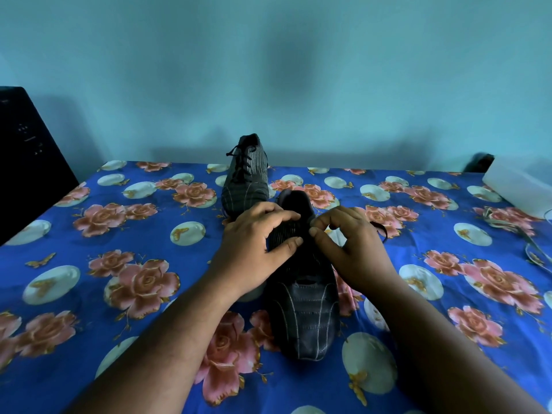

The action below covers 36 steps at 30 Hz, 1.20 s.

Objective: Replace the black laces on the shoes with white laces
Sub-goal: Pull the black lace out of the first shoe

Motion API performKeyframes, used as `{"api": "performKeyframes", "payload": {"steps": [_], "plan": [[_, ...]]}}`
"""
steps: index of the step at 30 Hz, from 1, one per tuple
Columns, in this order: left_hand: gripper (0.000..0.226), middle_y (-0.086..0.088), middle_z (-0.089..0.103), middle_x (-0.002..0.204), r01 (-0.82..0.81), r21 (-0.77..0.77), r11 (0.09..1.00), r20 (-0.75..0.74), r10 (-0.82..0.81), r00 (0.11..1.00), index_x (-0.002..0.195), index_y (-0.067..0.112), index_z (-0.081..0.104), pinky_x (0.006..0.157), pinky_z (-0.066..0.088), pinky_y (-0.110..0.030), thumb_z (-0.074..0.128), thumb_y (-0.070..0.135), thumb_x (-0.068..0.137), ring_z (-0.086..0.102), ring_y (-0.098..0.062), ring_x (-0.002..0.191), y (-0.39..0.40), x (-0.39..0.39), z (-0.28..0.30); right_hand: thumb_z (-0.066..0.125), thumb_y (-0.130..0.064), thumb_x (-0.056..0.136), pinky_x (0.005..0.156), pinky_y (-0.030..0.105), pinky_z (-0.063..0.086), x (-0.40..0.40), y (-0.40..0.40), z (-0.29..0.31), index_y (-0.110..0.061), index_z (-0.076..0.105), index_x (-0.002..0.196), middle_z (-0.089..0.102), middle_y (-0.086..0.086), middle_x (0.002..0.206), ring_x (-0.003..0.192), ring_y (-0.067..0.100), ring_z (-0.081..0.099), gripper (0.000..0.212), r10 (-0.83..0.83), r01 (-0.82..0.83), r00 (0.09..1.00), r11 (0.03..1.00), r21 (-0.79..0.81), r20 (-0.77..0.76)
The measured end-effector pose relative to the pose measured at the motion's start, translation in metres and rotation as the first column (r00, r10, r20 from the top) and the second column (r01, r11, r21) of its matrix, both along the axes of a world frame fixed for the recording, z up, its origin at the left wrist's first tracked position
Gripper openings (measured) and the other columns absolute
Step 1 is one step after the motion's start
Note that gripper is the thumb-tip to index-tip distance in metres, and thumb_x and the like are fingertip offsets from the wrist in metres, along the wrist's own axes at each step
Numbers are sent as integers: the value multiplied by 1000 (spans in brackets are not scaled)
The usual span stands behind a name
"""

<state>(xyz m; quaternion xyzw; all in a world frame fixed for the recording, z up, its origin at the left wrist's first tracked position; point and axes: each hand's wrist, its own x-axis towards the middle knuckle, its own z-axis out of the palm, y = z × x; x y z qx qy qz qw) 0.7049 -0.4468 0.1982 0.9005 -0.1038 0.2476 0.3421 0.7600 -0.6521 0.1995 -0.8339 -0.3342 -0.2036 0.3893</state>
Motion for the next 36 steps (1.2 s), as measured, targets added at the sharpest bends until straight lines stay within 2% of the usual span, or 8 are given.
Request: {"api": "performKeyframes", "payload": {"steps": [3,6,9,14,20,27,32,36], "plan": [[46,20,54,124,-4,5,1000,5,4,1000,125,41,64,98,48,-50,57,63,86,55,-9,123,0,0,-2,59,-25,90,77,13,35,-1,-1,2,-21,58,81,59,-19,82,89,3,52,10,-4,6,998,999,36,-68],[46,18,55,123,-4,-3,1000,3,4,1000,124,40,64,97,49,-51,57,64,86,56,-10,122,1,1,-1,52,-19,89,65,21,38,-1,-3,7,-12,55,79,59,-3,74,73,12,51,13,3,27,987,984,178,-164],[44,19,55,122,-12,10,1000,24,12,1000,124,40,66,97,49,-51,59,62,87,57,-8,120,0,0,-1,53,-18,90,60,26,37,3,-9,10,-18,54,80,57,-2,73,68,12,48,11,-94,160,965,950,266,-245],[36,15,66,110,-30,20,999,136,27,990,114,28,77,87,55,-45,65,50,88,65,-6,103,-4,-2,3,52,-14,88,93,32,39,9,-13,0,-25,63,118,58,-13,115,108,13,49,34,-194,209,968,974,83,-158],[7,15,73,81,-59,28,998,205,52,977,83,24,79,71,55,-37,75,30,84,66,-1,77,-7,-6,10,46,-20,94,99,33,33,7,-6,-3,-41,65,127,54,-17,128,118,15,44,44,-41,35,996,996,-77,-77],[22,6,62,64,-209,-226,951,-249,151,957,73,28,63,59,39,-29,60,47,82,55,-9,58,-4,-8,6,49,-17,94,99,36,35,6,-5,-4,-39,67,124,57,-18,124,116,12,45,41,-27,25,992,999,-24,-123],[35,11,62,77,-110,-162,981,-36,106,994,88,31,64,72,52,-39,60,64,82,58,-5,72,-6,-9,4,48,-21,94,102,35,36,6,-5,-4,-38,66,125,59,-16,125,119,8,45,39,-8,6,988,1000,-13,-154],[24,18,62,74,-107,-93,990,39,111,993,81,30,64,73,51,-45,62,53,87,58,-4,71,-8,-6,4,51,-16,97,99,32,34,5,-7,-4,-37,66,125,58,-17,124,116,-2,42,38,5,-5,984,1000,0,-177]]}}
